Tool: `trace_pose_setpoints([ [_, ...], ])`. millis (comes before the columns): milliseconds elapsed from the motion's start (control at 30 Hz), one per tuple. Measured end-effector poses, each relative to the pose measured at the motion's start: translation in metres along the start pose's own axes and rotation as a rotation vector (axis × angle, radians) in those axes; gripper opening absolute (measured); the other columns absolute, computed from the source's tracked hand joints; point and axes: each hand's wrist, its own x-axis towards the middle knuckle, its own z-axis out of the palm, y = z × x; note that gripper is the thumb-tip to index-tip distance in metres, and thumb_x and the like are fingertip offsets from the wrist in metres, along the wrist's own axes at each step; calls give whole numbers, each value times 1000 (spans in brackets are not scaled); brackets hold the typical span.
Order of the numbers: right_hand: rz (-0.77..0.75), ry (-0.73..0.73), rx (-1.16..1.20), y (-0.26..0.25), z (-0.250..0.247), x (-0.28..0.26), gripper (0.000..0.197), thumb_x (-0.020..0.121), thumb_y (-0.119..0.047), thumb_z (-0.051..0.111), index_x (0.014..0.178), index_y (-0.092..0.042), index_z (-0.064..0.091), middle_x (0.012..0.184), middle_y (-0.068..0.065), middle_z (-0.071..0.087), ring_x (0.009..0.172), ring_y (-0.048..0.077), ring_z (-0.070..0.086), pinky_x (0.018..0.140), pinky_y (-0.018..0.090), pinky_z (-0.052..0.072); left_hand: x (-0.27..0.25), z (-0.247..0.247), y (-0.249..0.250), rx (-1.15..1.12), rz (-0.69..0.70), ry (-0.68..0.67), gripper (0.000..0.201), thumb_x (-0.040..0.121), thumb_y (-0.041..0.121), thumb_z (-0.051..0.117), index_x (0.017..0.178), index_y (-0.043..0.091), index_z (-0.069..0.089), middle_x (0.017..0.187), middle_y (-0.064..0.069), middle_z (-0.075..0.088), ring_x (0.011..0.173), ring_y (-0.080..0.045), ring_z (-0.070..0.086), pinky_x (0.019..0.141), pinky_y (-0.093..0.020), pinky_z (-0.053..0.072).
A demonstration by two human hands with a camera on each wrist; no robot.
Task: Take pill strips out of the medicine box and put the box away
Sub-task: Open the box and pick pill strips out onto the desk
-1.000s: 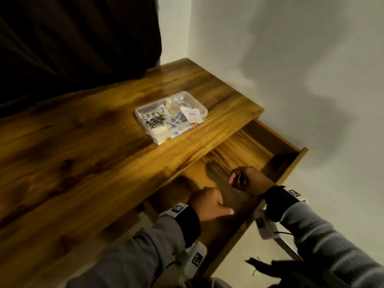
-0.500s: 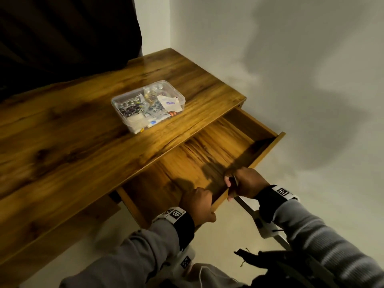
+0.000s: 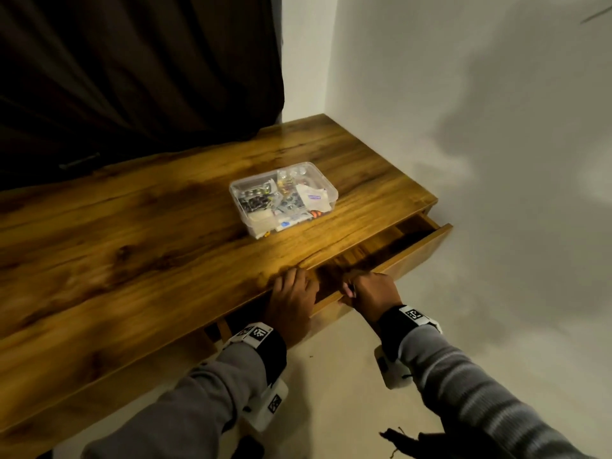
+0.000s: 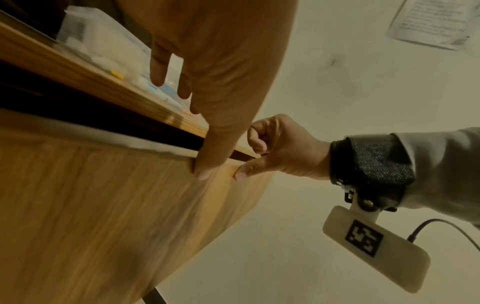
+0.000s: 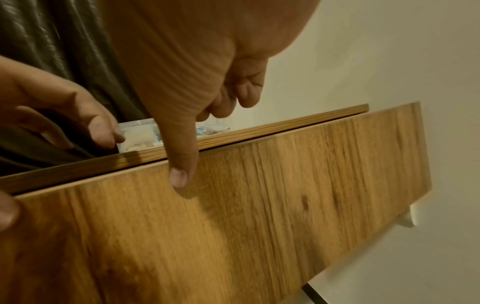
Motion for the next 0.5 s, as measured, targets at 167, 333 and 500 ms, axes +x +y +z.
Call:
trace_pose_setpoints([
  [167, 16, 45, 19, -6, 2, 34, 23, 75, -24, 59, 62, -25, 40, 72, -2, 62, 70, 24, 60, 59, 31, 44, 22, 12, -31, 48, 81, -103, 49, 63, 36, 72, 105, 27, 50, 119, -8, 59, 106, -28, 55, 83, -44, 49],
  [333, 44, 143, 195, -8, -18, 63, 30, 80, -34, 63, 58, -24, 44, 60, -6, 55, 60, 15, 50, 57, 24, 32, 44, 2, -60, -44, 221, -61, 45, 73, 36, 62, 114, 25, 48, 125, -7, 53, 115, -29, 48, 94, -45, 41],
  [500, 94, 394, 323, -2, -46, 126, 22, 75, -30, 70, 90, -38, 55, 98, -4, 61, 85, 17, 58, 69, 31, 49, 89, -19, -96, -101, 38, 197, 45, 71, 28, 58, 114, 15, 59, 125, -15, 61, 120, -34, 53, 104, -50, 39],
])
